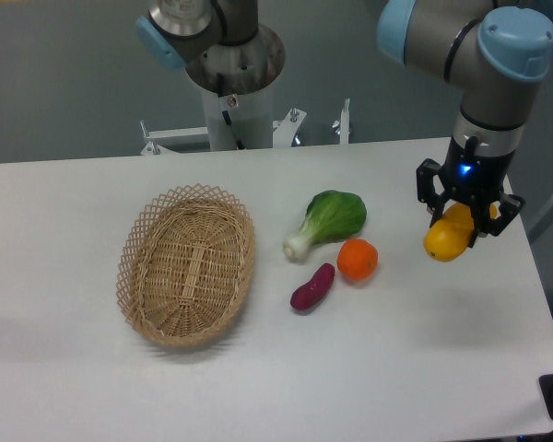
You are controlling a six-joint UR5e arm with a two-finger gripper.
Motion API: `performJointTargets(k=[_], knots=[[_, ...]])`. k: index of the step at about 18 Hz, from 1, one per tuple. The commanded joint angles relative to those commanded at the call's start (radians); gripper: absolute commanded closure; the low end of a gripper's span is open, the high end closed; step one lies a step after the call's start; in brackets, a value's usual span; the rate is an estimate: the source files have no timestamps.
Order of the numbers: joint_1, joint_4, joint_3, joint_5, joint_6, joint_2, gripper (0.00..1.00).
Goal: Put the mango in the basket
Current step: 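Carry the held yellow mango over the orange toward the wicker basket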
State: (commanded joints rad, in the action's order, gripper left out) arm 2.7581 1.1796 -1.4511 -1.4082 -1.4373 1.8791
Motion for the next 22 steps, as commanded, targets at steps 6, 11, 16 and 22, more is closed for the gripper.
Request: performJointTargets(k=[6, 11, 16, 22], knots=[[-0.009, 0.000, -0.017, -0.002, 0.005, -0.006, 0.48], [-0.029, -0.008, -0.103, 0.002, 0.047, -0.083, 0.48], [-0.132, -0.012, -0.146, 0.003, 0.240, -0.110, 0.48], [-0.300, -0.046, -0.198, -0.002, 0.507, -0.110, 0.51]])
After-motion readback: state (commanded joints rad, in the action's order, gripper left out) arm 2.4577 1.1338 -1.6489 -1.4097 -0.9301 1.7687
